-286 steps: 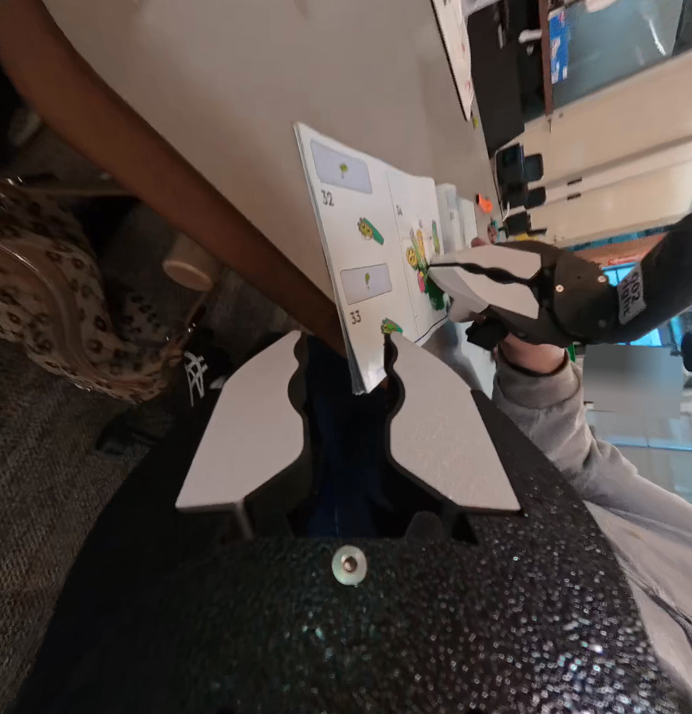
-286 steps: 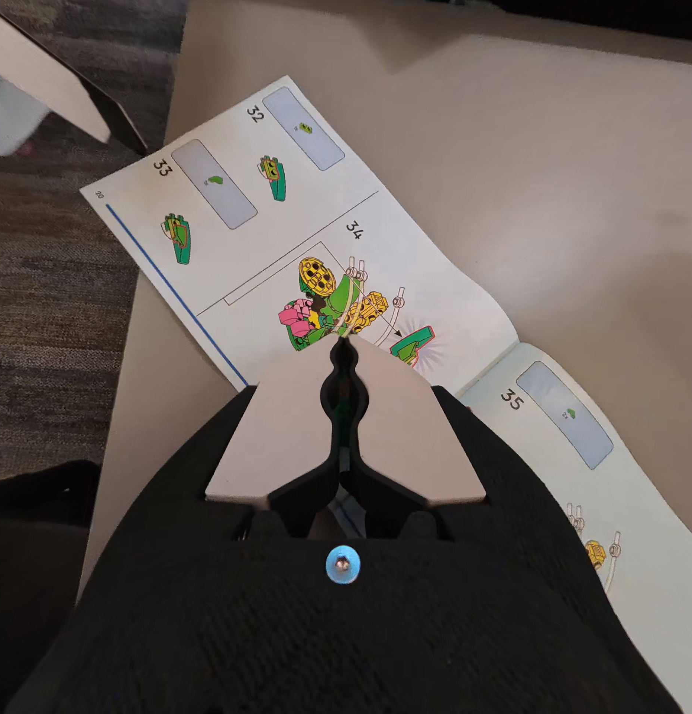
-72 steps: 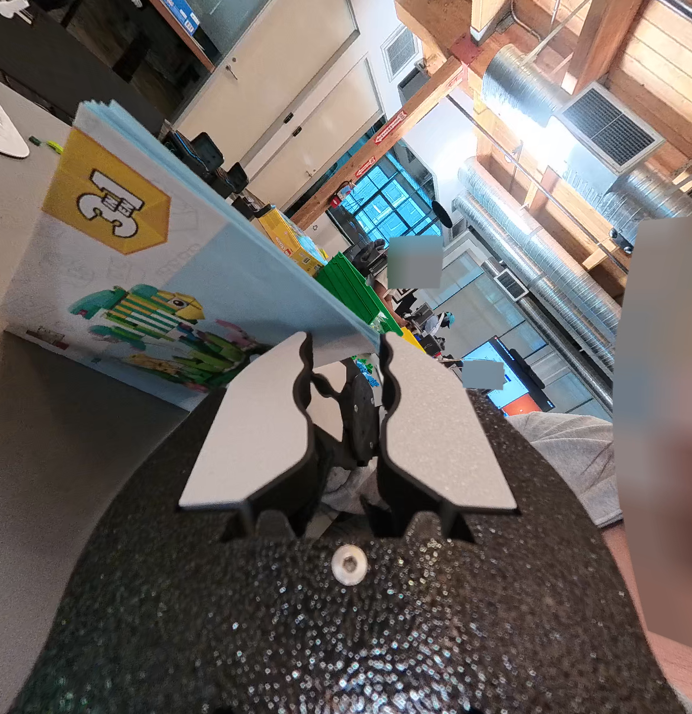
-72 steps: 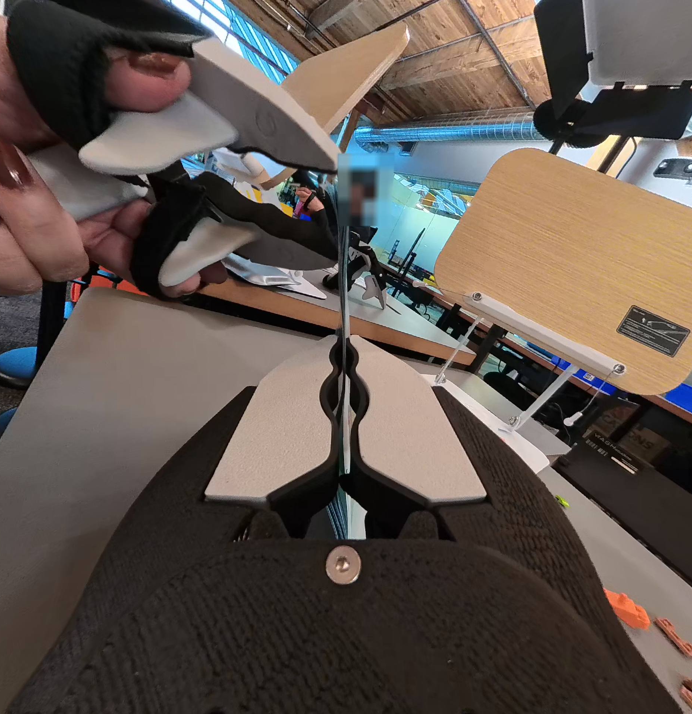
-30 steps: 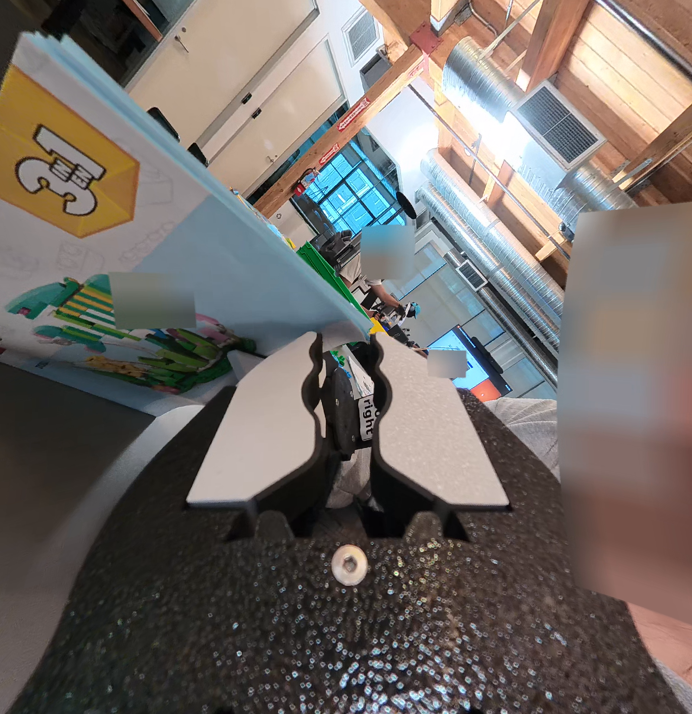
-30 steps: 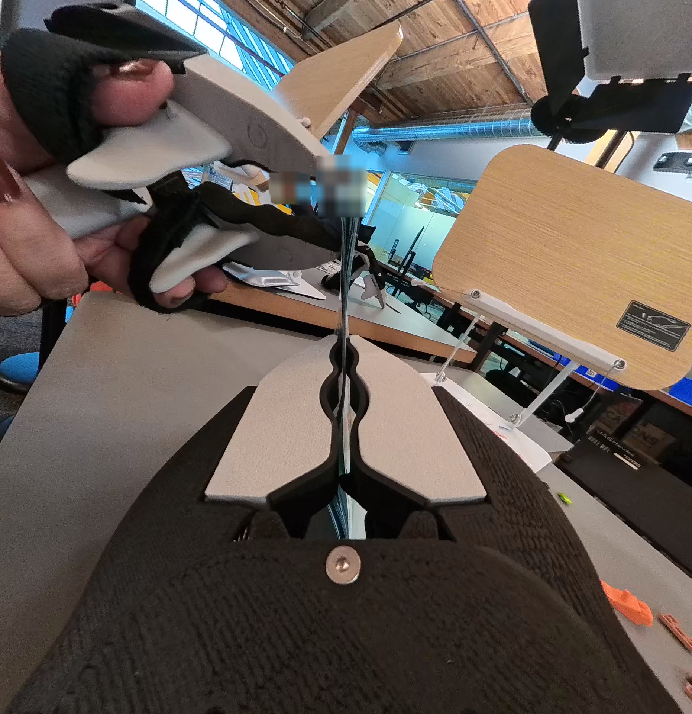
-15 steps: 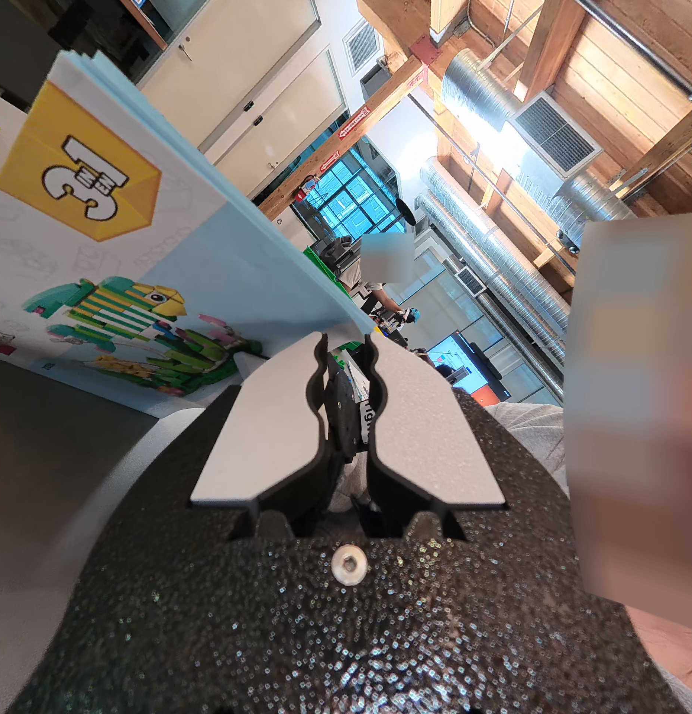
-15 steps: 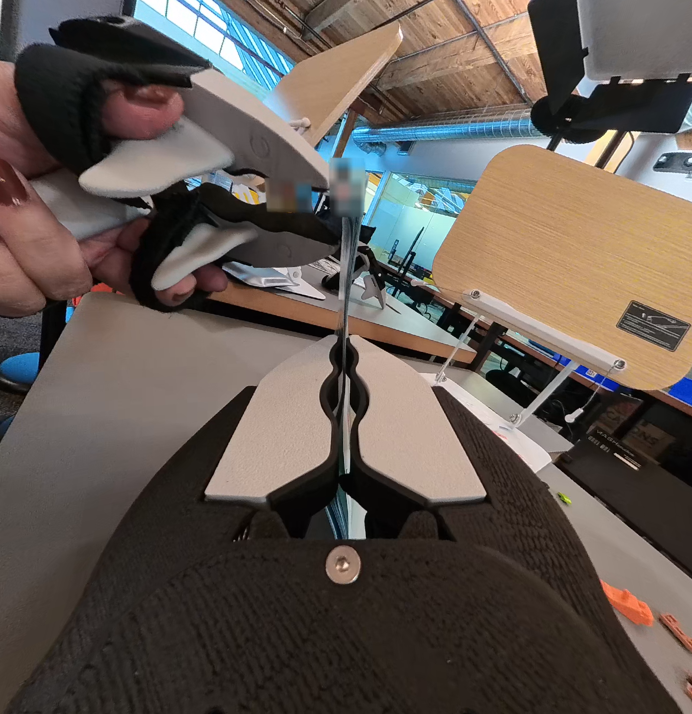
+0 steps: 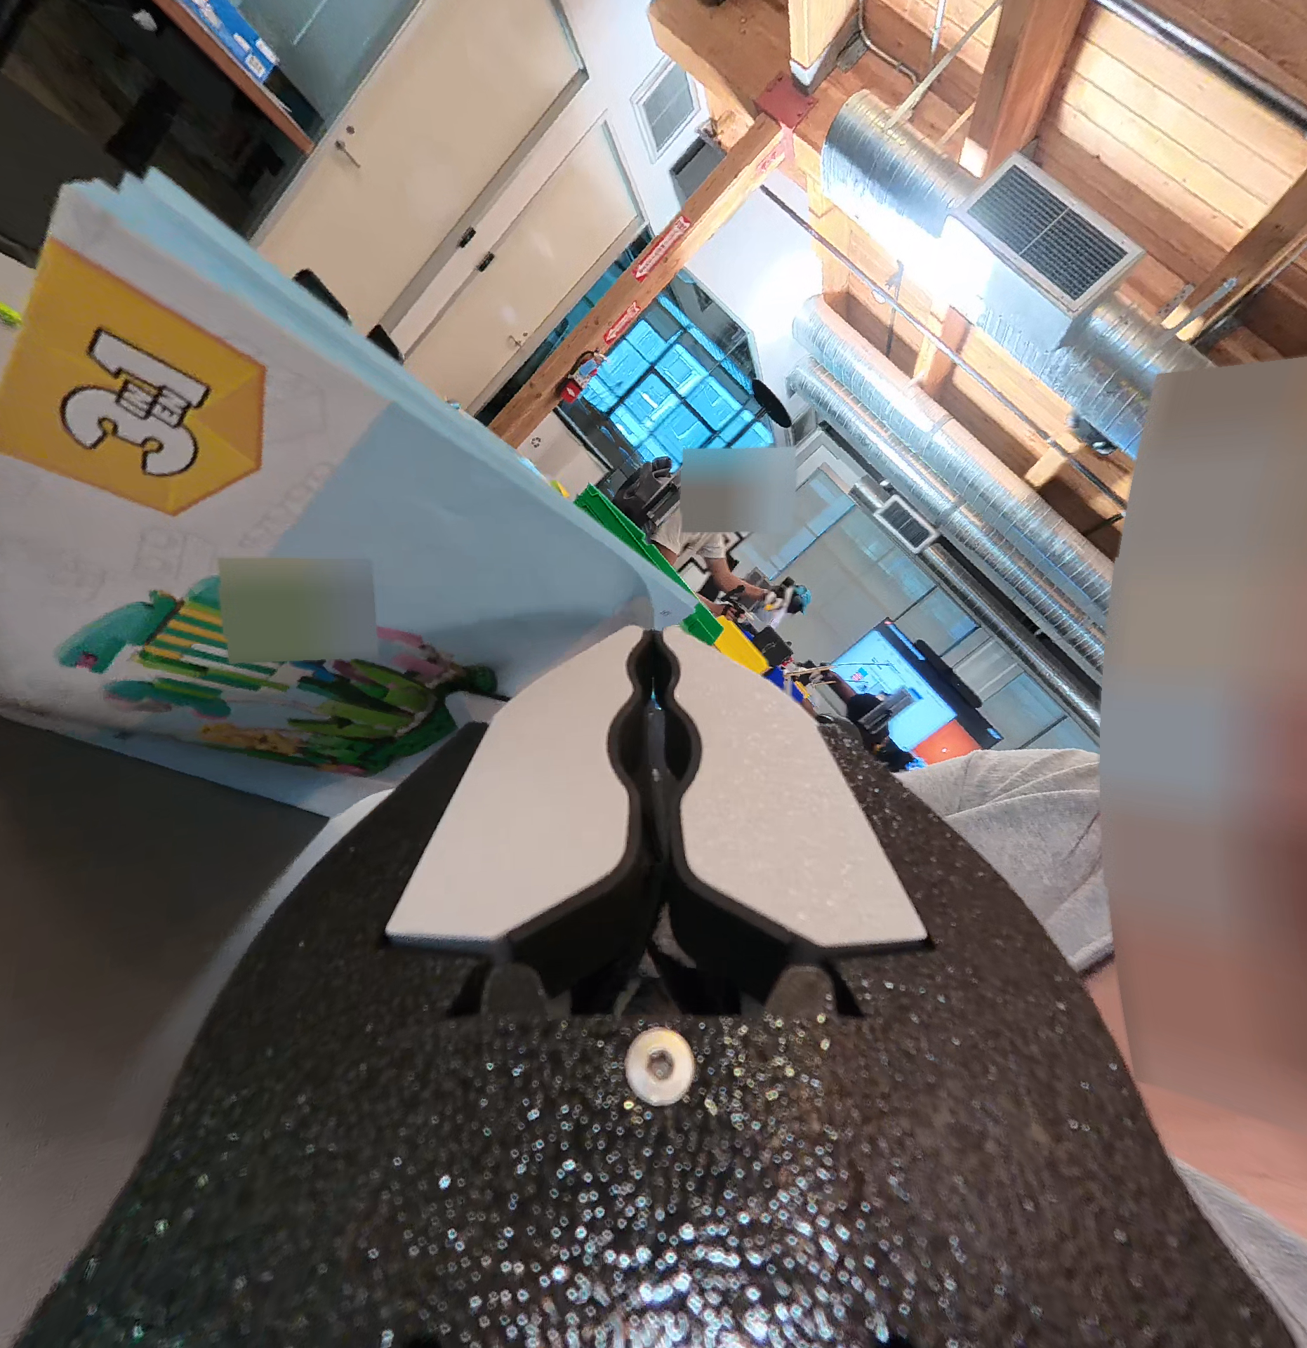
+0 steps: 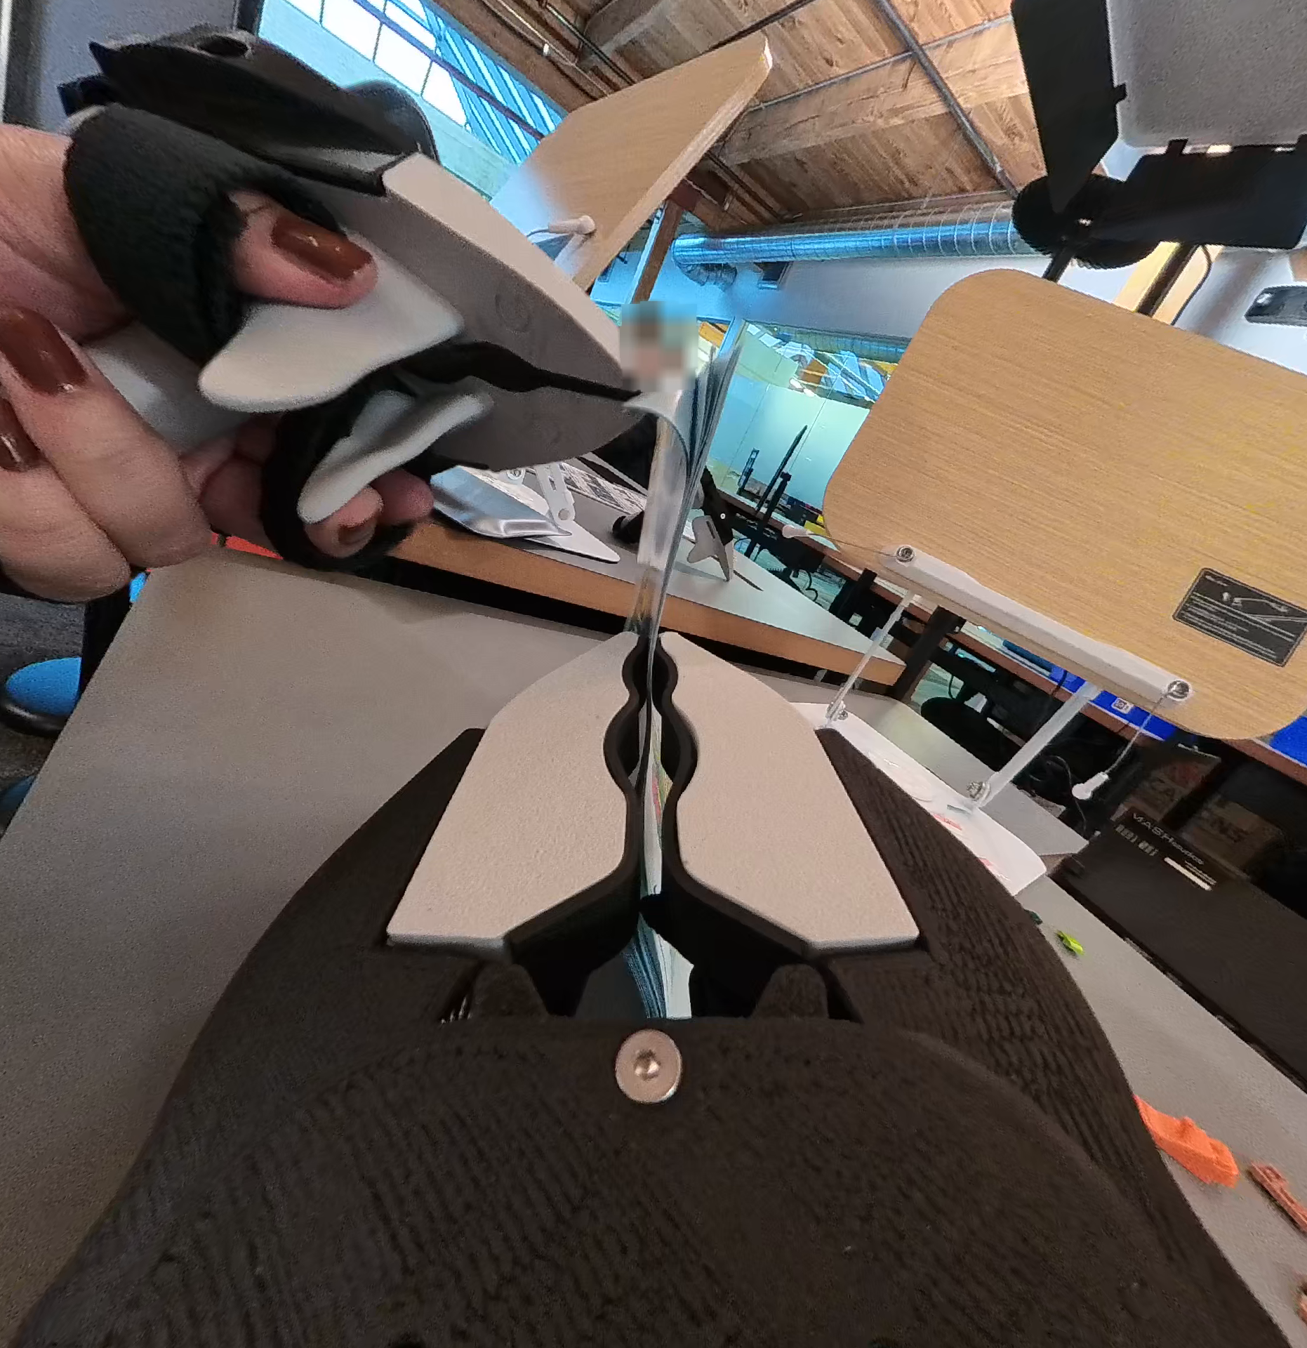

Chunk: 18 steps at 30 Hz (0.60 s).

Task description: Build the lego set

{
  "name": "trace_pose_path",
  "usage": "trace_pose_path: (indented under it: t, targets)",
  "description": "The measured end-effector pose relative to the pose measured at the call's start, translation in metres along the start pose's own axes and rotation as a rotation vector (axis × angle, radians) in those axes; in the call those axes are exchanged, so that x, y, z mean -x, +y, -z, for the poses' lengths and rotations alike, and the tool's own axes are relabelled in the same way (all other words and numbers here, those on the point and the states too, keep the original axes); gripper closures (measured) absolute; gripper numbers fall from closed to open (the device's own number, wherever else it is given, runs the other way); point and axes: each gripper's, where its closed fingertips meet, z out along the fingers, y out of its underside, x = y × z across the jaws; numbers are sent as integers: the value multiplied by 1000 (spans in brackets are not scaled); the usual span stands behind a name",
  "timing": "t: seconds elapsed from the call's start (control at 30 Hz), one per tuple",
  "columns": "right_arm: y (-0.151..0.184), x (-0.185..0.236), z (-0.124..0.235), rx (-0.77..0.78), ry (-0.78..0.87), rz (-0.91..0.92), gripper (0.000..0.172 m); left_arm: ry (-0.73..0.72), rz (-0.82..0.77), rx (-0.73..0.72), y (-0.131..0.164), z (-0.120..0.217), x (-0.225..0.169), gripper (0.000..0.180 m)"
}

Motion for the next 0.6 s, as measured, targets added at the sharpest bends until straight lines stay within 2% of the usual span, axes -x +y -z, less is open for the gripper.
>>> trace_pose_path:
  t: [0.1,0.37,0.6]
  targets:
    - [1,-1,0,4,0,-9,172,-51,-33,19,4,-1,6,180]
    - [3,3,0,13,-41,-71,169,-69,-59,7,3,2,14,180]
    - [3,16,2,21,-214,-259,160,-94,-6,24,11,9,31,180]
